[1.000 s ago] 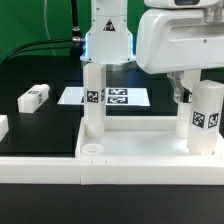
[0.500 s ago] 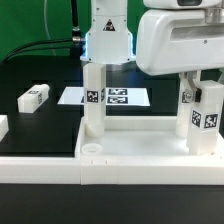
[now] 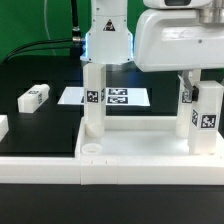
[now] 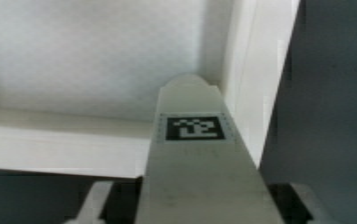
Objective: Assemble desk
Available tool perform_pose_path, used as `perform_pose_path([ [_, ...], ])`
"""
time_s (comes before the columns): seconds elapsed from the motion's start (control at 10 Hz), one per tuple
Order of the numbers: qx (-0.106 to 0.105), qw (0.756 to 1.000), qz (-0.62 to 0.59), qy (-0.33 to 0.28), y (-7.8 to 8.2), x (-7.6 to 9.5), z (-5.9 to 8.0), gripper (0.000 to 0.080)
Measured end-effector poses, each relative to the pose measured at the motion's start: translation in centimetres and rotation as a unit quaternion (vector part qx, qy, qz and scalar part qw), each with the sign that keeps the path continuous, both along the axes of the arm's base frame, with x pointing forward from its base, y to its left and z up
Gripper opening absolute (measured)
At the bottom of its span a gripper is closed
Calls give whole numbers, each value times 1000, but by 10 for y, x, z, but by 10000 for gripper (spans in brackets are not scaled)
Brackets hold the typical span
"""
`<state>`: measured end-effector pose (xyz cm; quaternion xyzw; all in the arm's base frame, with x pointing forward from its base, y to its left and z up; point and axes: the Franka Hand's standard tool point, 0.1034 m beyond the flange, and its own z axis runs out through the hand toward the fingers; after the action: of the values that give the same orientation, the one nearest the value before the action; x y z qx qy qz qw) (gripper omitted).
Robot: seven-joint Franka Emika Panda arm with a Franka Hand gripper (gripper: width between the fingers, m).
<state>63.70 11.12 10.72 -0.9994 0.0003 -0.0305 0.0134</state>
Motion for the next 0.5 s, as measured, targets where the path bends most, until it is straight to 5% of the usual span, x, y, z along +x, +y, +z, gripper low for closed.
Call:
perform_pose_path([
  [0.5,6,967,-254,11,-20,-2,0,292],
])
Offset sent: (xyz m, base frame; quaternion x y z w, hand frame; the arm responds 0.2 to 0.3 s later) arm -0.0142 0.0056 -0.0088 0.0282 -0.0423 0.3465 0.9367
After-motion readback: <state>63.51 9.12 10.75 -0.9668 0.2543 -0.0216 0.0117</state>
